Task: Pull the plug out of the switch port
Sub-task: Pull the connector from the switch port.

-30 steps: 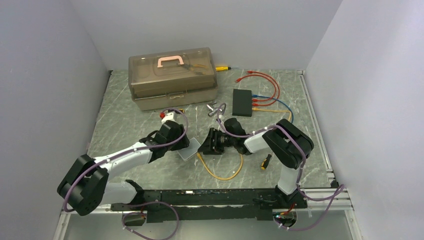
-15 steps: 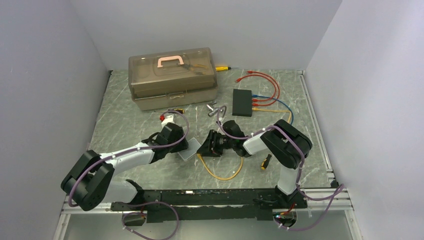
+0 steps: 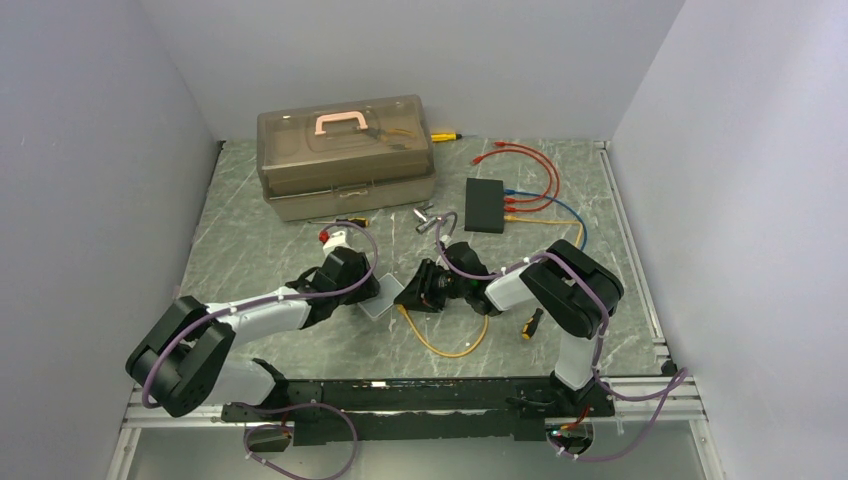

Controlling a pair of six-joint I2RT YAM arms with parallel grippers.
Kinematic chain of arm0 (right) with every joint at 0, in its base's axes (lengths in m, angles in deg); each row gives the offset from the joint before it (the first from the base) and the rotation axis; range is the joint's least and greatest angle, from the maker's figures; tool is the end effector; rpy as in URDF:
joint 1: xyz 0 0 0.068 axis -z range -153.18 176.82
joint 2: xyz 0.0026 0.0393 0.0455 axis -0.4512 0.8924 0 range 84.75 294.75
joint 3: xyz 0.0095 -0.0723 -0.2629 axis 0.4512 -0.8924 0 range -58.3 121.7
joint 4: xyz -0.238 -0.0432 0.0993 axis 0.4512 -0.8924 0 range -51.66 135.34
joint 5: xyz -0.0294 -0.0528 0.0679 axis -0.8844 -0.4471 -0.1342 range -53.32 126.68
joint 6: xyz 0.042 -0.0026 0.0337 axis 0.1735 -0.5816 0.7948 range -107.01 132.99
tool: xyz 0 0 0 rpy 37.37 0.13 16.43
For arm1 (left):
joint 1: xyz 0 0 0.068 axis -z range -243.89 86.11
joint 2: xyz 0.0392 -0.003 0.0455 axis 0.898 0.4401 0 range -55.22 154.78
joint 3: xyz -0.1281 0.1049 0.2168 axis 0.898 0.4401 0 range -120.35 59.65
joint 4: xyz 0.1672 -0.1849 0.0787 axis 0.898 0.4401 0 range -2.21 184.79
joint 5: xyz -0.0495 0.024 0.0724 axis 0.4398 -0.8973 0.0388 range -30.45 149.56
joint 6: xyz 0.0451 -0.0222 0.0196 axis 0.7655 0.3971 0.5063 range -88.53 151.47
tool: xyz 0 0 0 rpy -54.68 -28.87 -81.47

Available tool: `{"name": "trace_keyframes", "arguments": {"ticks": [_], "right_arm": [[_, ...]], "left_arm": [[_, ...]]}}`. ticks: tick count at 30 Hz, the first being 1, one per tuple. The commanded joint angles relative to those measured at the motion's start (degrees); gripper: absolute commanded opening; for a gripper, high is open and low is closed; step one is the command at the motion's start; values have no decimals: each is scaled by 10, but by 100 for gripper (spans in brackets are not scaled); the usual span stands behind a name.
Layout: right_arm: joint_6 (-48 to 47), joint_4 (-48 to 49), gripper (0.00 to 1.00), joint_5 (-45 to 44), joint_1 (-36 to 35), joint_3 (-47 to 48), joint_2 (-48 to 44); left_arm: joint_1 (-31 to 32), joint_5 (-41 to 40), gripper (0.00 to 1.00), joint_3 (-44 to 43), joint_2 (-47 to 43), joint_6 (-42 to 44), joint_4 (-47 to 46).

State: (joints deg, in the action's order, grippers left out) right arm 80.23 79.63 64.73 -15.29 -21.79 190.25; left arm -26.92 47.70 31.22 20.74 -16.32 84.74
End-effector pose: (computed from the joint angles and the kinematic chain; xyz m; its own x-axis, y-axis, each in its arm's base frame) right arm 0.2270 0.2278 0.1007 -0.9736 0.2170 -0.0713 0.0495 0.5051 0.8616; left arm 0.1987 -0.1405 0.1530 -0.7253 -0.3613 -0.5860 -0.0978 0.8967 -0.4318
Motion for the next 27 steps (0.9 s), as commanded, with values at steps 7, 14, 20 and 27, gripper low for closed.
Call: {"name": "trace_keyframes", "arguments": {"ticks": [7, 14, 20, 27], "right_arm": [[4, 3, 35, -30, -3, -1, 0], [-14, -21, 33, -31, -3, 0, -8], [-37, -53, 38, -31, -3, 6, -18], [-56, -84, 37, -36, -1, 7, -30]], "left_arm": [[4, 1, 55, 15, 9, -7, 1], [5, 1, 55, 18, 10, -9, -2], [4, 2, 55, 21, 11, -11, -6], [4, 3, 55, 26, 15, -12, -13]]}}
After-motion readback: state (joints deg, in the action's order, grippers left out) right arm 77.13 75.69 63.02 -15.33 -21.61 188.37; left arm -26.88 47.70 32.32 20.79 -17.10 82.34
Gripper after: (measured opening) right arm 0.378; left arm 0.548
